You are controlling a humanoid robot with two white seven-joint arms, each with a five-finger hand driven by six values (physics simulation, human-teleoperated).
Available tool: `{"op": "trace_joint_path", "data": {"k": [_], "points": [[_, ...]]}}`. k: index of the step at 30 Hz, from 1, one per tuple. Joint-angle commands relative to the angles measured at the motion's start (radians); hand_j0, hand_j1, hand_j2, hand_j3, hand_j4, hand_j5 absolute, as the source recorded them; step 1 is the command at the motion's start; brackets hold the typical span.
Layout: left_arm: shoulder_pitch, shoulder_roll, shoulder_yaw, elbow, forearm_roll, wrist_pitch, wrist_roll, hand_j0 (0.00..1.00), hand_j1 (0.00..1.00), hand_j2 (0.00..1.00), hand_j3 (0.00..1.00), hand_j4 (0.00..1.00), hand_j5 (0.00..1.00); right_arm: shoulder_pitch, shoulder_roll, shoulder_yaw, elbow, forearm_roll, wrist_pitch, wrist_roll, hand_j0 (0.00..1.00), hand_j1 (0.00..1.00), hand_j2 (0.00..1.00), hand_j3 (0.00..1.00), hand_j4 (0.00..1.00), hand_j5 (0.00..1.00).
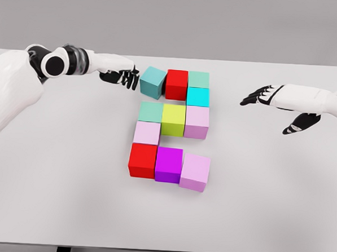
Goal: Assemble the squares on the desktop into the number 2
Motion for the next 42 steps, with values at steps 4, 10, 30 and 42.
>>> {"op": "trace_joint_path", "data": {"k": [4,10,30,42], "points": [[0.000,0.001,0.000,-0.015,0.005,-0.001,0.000,0.35,0.35,0.35,0.35,0.35,0.35,0.000,0.000,-0.001,-0.007,-0.006,0.003,0.000,1.00,1.00,1.00,1.00,1.00,1.00],[0.000,0.006,0.000,-0.021,0.007,-0.015,0.000,0.36,0.36,0.36,0.36,0.36,0.36,-0.002,-0.002,-0.001,-0.016,-0.006,0.003,0.000,1.00,1.00,1.00,1.00,1.00,1.00],[0.005,0.009,-0.003,-0.050,0.027,-0.025,0.000,0.36,0.36,0.36,0.36,0.36,0.36,-0.002,-0.002,-0.001,-0.021,-0.006,0.003,0.000,1.00,1.00,1.00,1.00,1.00,1.00],[-0.002,0.116,0.012,0.004,0.131,0.004,0.000,0.35,0.35,0.35,0.35,0.35,0.35,-0.014,-0.007,-0.004,-0.053,-0.006,0.003,0.000,1.00,1.00,1.00,1.00,1.00,1.00]]}}
